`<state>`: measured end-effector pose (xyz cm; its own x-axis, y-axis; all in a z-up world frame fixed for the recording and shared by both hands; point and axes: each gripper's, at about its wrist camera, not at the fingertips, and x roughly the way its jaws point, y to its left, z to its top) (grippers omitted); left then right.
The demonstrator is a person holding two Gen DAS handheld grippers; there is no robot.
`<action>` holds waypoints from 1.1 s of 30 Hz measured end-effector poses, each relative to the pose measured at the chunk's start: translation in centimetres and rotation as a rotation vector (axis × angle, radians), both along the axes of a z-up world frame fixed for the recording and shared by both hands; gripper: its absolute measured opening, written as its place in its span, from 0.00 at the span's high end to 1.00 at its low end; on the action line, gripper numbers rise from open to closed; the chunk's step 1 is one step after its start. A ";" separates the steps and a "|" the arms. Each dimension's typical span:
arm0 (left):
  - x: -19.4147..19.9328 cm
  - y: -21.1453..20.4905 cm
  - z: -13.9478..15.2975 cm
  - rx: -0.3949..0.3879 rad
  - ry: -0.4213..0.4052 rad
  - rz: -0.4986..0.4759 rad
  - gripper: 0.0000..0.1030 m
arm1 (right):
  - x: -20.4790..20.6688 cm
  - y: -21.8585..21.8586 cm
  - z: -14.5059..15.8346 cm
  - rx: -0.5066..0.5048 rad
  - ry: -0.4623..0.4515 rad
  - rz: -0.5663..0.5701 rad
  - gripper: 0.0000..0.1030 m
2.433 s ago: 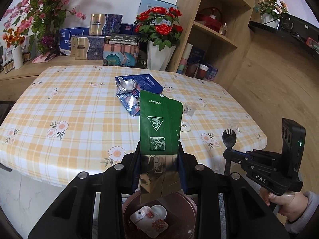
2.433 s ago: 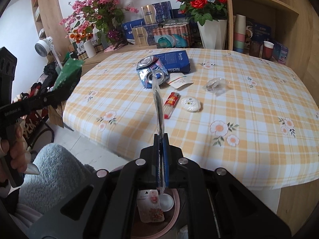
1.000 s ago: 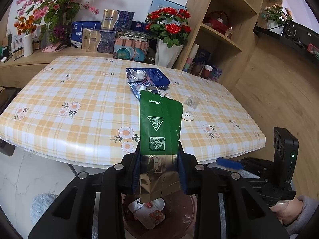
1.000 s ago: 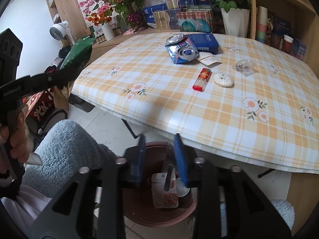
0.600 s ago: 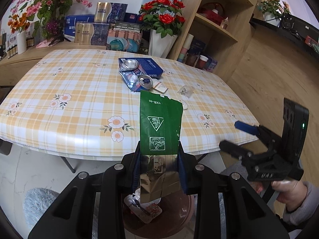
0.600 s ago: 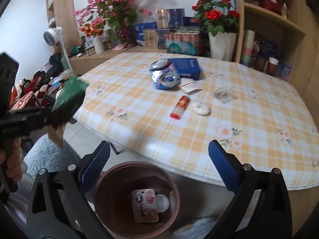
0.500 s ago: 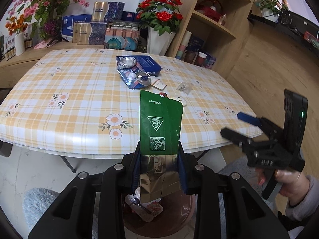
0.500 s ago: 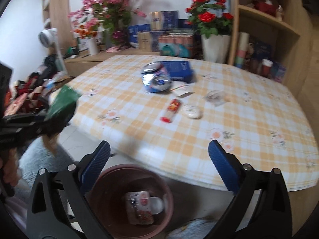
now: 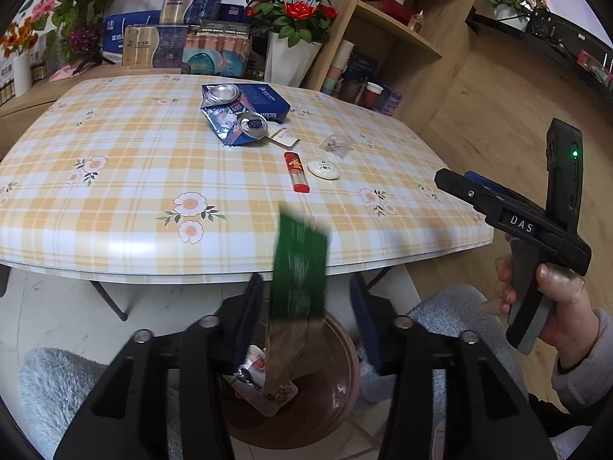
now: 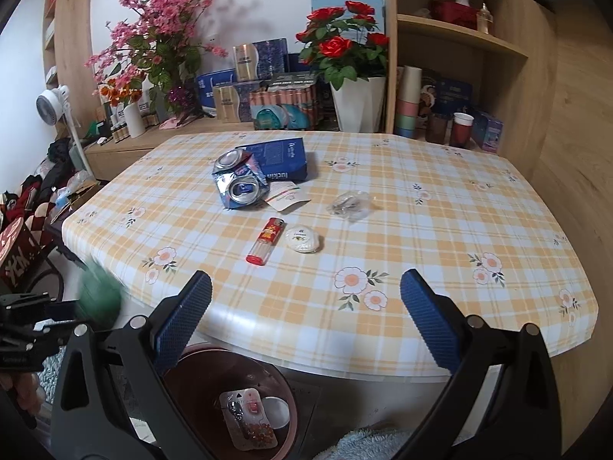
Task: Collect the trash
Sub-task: 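Open the left tool over the bin to drop the green packet, then grasp the red lighter on the table with the left tool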
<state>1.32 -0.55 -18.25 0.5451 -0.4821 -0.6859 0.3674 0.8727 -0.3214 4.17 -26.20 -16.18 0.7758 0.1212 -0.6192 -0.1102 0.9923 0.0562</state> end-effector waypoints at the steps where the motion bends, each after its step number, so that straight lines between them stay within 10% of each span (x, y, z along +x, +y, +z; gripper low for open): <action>1: 0.0 0.0 0.0 0.001 -0.002 0.004 0.44 | 0.0 0.0 -0.1 0.000 0.001 -0.003 0.06; 12: 1.8 2.7 0.6 0.033 -0.033 0.136 0.13 | 0.6 -0.5 -0.5 0.049 0.014 -0.014 0.06; 33: 8.1 3.2 1.8 0.125 -0.097 0.193 0.06 | 4.6 -1.5 -2.3 0.103 0.070 0.021 0.05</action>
